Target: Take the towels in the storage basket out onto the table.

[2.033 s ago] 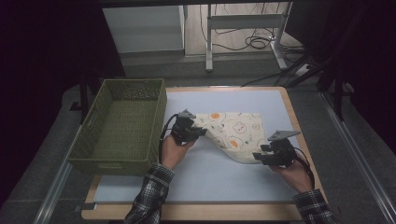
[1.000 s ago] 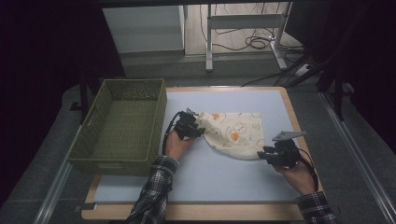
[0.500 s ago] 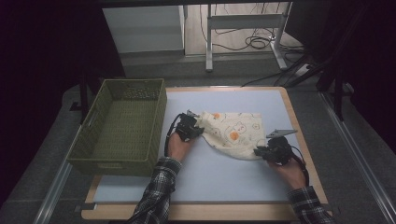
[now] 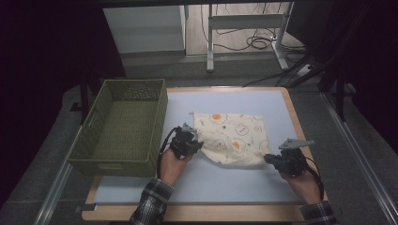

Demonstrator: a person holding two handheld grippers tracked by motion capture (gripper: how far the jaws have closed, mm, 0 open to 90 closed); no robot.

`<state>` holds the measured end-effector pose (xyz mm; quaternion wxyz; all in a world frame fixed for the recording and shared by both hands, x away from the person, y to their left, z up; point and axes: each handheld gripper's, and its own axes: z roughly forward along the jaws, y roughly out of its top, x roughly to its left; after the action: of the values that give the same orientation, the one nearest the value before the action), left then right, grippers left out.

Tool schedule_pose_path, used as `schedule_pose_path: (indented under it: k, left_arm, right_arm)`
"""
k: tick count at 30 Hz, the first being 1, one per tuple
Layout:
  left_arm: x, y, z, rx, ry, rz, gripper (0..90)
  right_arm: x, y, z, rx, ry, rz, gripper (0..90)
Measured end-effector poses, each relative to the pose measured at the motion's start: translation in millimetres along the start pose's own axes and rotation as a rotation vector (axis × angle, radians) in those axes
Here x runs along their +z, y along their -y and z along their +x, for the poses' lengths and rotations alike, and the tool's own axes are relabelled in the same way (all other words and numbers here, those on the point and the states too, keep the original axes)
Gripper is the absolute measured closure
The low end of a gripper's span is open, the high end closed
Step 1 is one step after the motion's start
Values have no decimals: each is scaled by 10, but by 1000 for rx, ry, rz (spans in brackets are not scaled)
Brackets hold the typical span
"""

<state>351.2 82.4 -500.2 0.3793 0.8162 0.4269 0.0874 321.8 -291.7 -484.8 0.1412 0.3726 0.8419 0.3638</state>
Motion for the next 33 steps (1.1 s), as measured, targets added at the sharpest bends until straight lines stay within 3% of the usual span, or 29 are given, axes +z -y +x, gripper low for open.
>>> schedule_pose_path:
  k: [4,5,6,9,12,16,20,22,25,27,33]
  left_arm:
    - [-143,208,-151,1,49,25,763]
    - [-168,253,-174,4,58,39,673]
    - [-200,297,-194,5,60,35,673]
    - [-317,359,-188,7,23,2,598]
    - [-351,354,-153,6,7,-6,592]
    - [-235,395,-116,13,3,20,598]
    - [-56,486,-72,9,-12,51,616]
    - [-31,539,-77,4,-7,32,649]
    - [-50,563,-71,-8,79,54,845]
    - [-69,584,-82,-26,118,63,863]
    - [-275,717,-152,-28,172,49,861]
  right_arm:
    - [-85,164,39,7,-9,12,808]
    - [-128,233,65,3,-7,21,768]
    - [-128,233,65,3,-7,21,768]
    - [-257,280,85,-3,6,10,734]
    - [-360,250,85,-1,20,-7,716]
    - [-392,152,84,4,20,-30,709]
    - [-232,123,138,13,-24,-5,715]
    - [-164,156,186,6,-43,13,716]
    - [-94,261,247,1,-68,40,714]
    - [-75,334,277,3,-79,53,709]
    - [-50,503,356,-34,-74,67,696]
